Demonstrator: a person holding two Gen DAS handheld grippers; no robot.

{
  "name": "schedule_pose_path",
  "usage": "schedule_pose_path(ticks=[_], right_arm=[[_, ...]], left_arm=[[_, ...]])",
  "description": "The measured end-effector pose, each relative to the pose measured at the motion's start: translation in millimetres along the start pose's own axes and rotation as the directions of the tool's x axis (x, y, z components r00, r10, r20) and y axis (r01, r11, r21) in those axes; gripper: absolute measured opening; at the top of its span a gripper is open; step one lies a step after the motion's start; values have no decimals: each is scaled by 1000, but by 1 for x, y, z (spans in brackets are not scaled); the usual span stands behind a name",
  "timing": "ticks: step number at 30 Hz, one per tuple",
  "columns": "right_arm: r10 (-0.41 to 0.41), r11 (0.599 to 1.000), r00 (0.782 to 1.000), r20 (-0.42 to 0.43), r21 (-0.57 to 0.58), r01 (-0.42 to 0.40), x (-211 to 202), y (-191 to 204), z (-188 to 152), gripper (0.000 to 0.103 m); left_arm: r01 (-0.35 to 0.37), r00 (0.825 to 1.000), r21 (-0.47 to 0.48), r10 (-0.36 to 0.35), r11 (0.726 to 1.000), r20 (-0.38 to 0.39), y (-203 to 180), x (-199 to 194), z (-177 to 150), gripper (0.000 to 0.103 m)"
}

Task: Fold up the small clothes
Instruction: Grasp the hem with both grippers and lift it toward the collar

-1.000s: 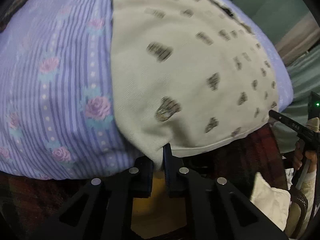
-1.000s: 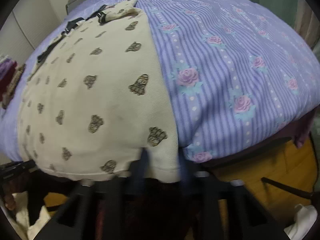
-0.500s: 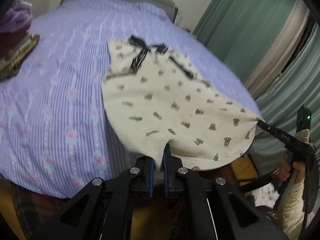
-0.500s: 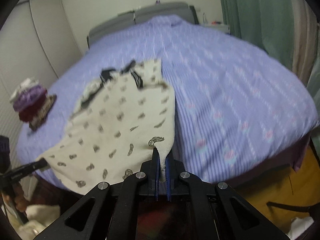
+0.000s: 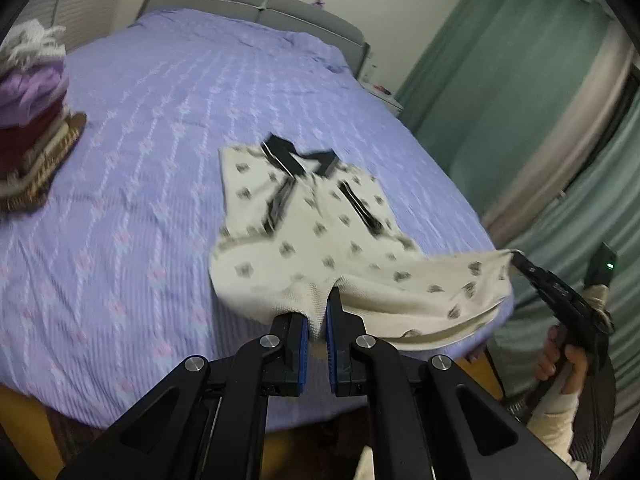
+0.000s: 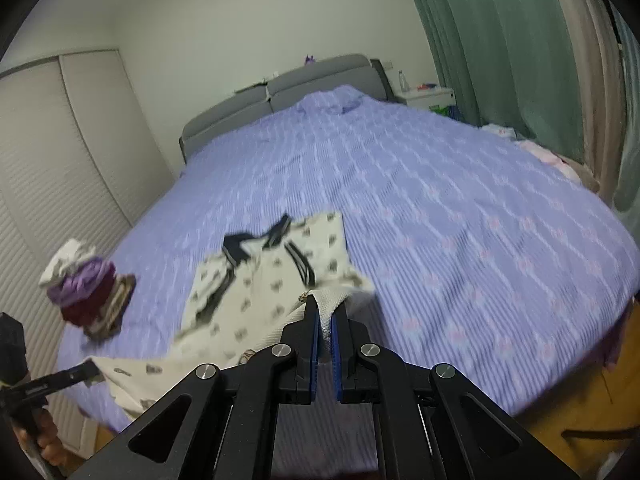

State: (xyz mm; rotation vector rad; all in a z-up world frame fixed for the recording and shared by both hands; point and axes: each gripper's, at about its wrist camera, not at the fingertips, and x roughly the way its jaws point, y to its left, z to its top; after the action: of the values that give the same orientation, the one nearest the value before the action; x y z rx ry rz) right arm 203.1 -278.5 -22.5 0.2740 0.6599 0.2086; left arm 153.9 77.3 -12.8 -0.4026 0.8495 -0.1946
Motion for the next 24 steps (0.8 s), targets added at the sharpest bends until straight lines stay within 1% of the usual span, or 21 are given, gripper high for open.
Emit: schedule_pose_path(ticks=[5, 10, 17, 20, 24], right_arm=[[-41, 999, 999, 21, -13, 41, 30, 12, 33, 6], [-59, 998, 998, -5, 8, 59, 73, 14, 58, 6], [-81, 996, 993, -83, 34, 84, 142, 10, 85, 6], [-91, 995, 988, -122, 29, 95, 173, 11, 93, 6], [-100, 994, 979, -176, 35, 108, 212, 8, 102, 6]], left_arm=[[-63, 998, -15, 63, 998, 12, 15, 25, 48, 10], [-81, 997, -34, 81, 996, -1, 28, 51, 86, 10], [-115, 992, -75, 110, 991, -64, 53, 110, 128, 10], [-129, 987, -92, 119, 987, -104, 69, 143, 145, 10], [-146, 978, -98, 129, 984, -166, 83, 177, 158, 10]])
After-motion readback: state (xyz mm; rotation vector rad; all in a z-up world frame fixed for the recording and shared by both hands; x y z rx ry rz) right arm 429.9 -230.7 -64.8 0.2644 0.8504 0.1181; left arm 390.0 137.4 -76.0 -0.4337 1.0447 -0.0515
